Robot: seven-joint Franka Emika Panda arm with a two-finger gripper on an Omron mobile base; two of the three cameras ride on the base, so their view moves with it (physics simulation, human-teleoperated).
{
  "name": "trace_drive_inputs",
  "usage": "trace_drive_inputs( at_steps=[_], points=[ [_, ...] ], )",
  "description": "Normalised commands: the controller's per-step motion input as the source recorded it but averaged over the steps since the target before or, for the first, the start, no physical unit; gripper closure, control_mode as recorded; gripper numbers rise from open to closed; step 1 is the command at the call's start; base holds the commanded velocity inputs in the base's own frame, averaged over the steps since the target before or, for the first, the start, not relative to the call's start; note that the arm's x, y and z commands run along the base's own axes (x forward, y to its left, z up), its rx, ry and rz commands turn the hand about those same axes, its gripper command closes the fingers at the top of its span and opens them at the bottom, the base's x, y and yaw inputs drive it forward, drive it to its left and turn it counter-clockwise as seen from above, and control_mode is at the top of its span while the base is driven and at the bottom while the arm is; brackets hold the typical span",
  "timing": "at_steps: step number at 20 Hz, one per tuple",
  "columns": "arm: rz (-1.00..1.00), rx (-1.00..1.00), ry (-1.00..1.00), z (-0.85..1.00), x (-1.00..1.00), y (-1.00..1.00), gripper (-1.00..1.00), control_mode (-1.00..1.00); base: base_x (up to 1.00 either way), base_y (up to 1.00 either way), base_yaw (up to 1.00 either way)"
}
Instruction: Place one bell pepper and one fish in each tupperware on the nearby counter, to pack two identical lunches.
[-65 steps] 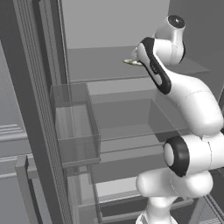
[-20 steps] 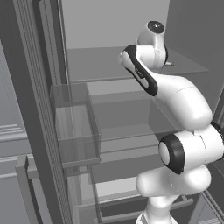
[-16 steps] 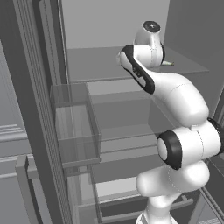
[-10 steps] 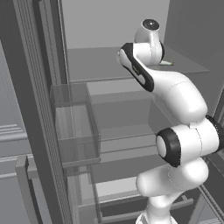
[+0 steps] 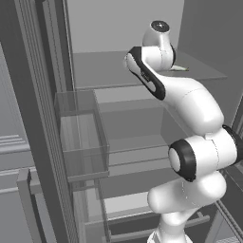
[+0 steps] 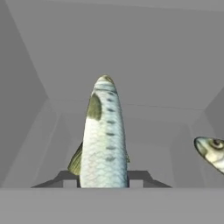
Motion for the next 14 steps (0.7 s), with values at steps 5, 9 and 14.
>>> trace_drive_inputs(
  at_steps=[5,9,14],
  points=[
    [0.00,0.06,-0.14,-0.03,-0.93,-0.13,1.00,-1.00,0.00,0.00,0.00],
    [0.00,0.12,-0.19,-0.09,-1.00,-0.22,1.00,-1.00,0.00,0.00,0.00],
    [0.00,0.11,-0.07,0.00,-1.00,-0.25,1.00,-1.00,0.00,0.00,0.00]
  ],
)
